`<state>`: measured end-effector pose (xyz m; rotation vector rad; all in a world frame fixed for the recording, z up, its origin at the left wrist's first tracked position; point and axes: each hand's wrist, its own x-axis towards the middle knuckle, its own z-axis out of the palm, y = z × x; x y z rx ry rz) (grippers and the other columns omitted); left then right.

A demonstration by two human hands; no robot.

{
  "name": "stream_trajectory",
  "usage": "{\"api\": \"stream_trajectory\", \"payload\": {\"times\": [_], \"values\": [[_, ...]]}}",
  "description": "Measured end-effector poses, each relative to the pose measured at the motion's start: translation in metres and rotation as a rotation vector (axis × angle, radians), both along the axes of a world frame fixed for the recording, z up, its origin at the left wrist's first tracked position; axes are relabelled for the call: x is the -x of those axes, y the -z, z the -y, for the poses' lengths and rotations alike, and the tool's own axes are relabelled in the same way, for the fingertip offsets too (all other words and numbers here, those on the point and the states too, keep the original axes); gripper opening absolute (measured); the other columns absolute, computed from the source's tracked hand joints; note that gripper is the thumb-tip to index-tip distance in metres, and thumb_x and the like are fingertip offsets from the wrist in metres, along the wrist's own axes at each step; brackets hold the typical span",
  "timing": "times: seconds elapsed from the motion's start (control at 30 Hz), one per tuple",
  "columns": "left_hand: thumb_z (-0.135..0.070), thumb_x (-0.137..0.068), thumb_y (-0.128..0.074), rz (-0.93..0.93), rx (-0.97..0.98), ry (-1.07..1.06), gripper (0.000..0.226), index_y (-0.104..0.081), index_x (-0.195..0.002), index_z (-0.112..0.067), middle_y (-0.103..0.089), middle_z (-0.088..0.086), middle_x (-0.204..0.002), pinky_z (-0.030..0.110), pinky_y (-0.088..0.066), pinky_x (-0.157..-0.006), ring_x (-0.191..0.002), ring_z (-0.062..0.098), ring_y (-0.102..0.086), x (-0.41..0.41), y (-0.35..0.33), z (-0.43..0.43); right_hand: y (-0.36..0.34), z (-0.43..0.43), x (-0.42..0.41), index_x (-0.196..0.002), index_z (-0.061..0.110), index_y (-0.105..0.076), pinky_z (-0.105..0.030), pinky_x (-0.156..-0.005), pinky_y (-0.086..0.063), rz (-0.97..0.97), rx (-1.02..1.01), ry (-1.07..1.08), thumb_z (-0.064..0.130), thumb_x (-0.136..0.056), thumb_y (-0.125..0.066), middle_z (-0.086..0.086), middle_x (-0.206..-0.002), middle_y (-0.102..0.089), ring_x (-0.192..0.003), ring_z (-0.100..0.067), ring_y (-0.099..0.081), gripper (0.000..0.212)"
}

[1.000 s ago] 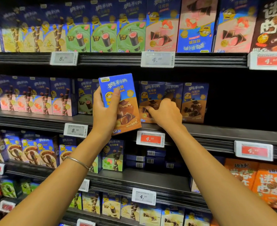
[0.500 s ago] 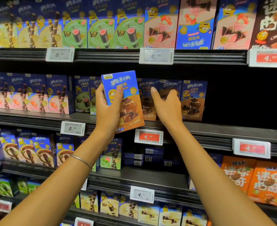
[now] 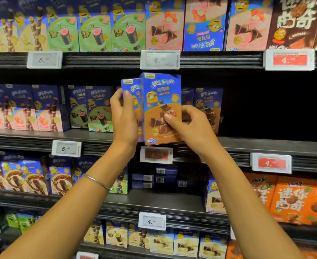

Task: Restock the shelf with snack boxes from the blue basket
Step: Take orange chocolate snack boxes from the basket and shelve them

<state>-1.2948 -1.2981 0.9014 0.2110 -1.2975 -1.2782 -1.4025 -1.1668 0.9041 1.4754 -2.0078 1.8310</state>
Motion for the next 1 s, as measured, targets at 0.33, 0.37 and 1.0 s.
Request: {"api": "stream_trajectory", "payload": {"times": [0.33, 0.37, 1.0], "values": [[-0.015, -0.112, -0.049, 0.049, 0.034, -0.169, 0.036, -0.043, -0.148, -0.015, -0.062, -0.016, -0.118, 0.010, -0.054, -0.064, -0.086, -0.011, -0.072, 0.004, 0.014, 0.026, 0.014, -0.019, 0.074, -0.104, 0.018, -0.062, -0.032, -0.072, -0.055, -0.009, -0.102, 0.428, 0.051, -0.085, -0.072, 0.002, -0.102, -0.069, -0.092, -0.016, -0.066, 0.039], [-0.015, -0.112, -0.049, 0.053, 0.031, -0.169, 0.036, -0.043, -0.148, -0.015, -0.062, -0.015, -0.119, 0.010, -0.054, -0.064, -0.087, -0.011, -0.072, 0.004, 0.014, 0.026, 0.013, -0.015, 0.076, -0.107, 0.017, -0.062, -0.038, -0.078, -0.056, -0.029, -0.134, 0.449, 0.053, -0.085, -0.071, -0.002, -0.107, -0.069, -0.096, -0.020, -0.066, 0.043], [-0.022, -0.113, -0.049, 0.158, 0.000, -0.072, 0.035, -0.039, -0.147, -0.021, -0.069, -0.008, -0.122, 0.019, -0.059, -0.063, -0.087, 0.002, -0.076, 0.006, 0.009, 0.001, 0.003, 0.011, 0.061, -0.104, 0.017, -0.053, -0.051, -0.087, -0.056, -0.024, -0.235, 0.510, 0.076, -0.076, -0.065, -0.006, -0.112, -0.063, -0.100, -0.029, -0.063, 0.066]]}}
